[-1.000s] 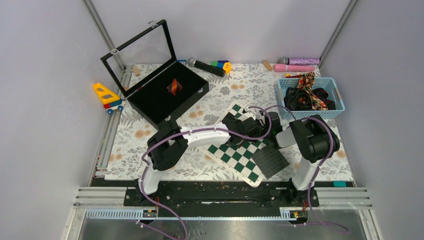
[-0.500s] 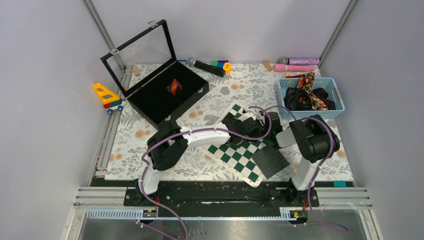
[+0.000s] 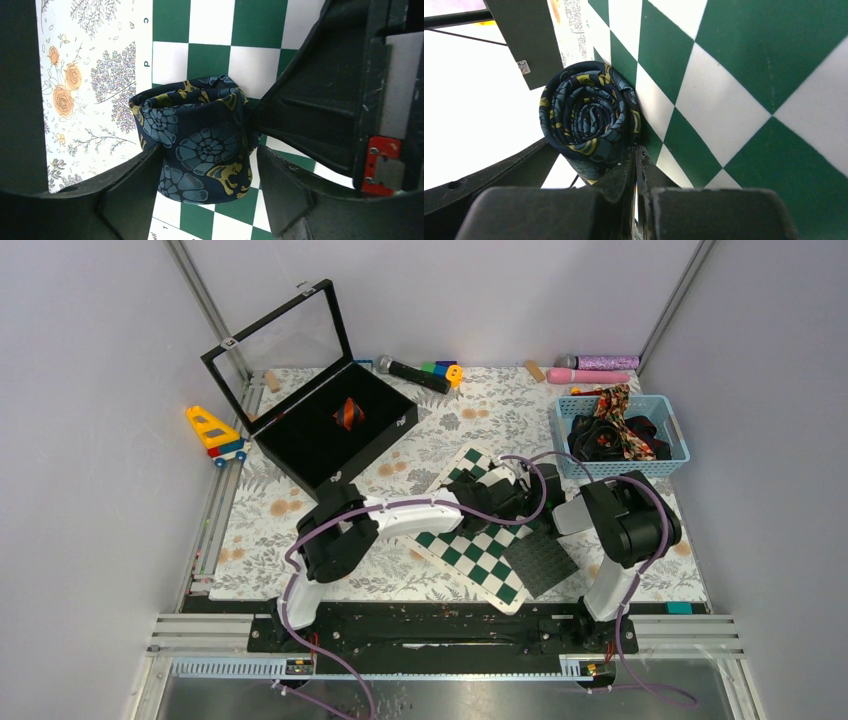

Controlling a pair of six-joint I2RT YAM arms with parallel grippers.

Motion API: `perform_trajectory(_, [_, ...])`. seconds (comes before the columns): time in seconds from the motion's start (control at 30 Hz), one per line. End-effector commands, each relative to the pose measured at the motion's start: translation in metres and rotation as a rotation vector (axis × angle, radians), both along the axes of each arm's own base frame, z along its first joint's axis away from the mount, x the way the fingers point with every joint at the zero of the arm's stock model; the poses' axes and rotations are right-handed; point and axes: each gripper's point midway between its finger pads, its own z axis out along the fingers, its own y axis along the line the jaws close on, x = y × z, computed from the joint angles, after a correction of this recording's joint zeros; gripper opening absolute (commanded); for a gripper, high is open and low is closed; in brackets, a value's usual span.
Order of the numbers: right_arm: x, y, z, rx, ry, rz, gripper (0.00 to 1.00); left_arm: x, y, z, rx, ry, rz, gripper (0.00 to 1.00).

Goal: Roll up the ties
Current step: Pick up the tie at the center of the board.

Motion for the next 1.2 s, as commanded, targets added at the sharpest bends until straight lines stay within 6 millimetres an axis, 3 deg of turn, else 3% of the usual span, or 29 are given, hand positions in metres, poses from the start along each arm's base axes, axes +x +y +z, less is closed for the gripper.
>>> perform_trajectory(0.0, [-0.007, 0.032, 0.072, 0.175, -0.165, 0.168, 0.0, -0.002, -0.007, -0.039, -0.008, 0.028, -0.001, 0.66])
perform_trajectory(0.63, [0.0, 0.03, 0.079, 0.154, -0.181, 0.129, 0.02, -0.002, 0.002, -0.041, 0.006, 0.009, 0.015, 0.54])
perform_trajectory(0.83, [0.009, 0.012, 0.066, -0.011, -0.195, 0.057, 0.09, -0.002, 0.003, -0.039, 0.0, 0.009, 0.015, 0.54])
perform_trajectory(0.97, [0.015, -0.007, 0.058, -0.117, -0.194, 0.004, 0.21, -0.003, 0.003, -0.038, -0.006, 0.008, 0.017, 0.54])
perform_trajectory(1.17, [0.018, -0.018, 0.044, -0.158, -0.157, 0.025, 0.31, -0.003, 0.003, -0.039, -0.008, 0.01, 0.016, 0.53])
